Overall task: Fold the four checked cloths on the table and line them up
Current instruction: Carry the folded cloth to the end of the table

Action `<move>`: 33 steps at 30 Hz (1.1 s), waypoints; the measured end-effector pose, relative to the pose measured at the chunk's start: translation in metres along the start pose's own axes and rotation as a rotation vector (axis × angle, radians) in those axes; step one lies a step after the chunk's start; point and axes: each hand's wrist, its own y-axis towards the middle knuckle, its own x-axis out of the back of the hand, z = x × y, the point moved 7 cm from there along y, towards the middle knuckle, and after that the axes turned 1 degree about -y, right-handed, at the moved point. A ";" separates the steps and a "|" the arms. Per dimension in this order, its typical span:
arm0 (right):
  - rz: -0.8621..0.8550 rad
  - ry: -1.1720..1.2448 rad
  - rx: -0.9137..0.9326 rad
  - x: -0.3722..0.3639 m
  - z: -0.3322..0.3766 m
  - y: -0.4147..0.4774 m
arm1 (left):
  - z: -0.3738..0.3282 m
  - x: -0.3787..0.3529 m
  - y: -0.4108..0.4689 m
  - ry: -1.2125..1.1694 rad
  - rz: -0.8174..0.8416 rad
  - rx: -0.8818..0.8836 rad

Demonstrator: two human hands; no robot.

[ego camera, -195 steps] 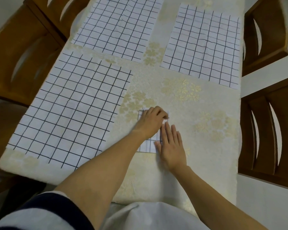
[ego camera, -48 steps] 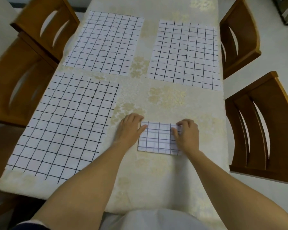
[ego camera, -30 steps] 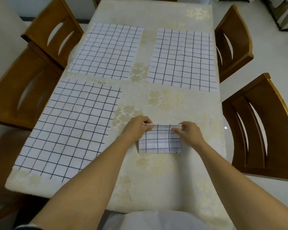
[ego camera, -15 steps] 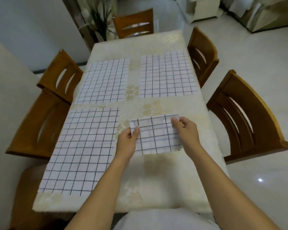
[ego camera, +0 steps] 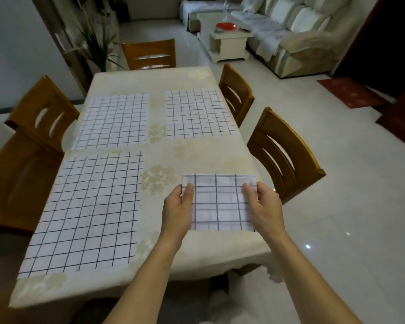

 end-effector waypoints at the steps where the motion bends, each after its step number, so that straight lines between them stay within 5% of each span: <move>1: -0.018 -0.015 -0.002 0.007 -0.002 -0.010 | -0.002 -0.004 -0.011 -0.014 0.018 -0.007; 15: -0.103 0.094 -0.015 0.097 -0.020 -0.024 | -0.049 -0.078 -0.048 0.153 0.016 -0.212; 33: -0.281 0.132 -0.071 0.416 -0.163 0.051 | -0.092 -0.445 -0.062 0.177 0.275 -0.152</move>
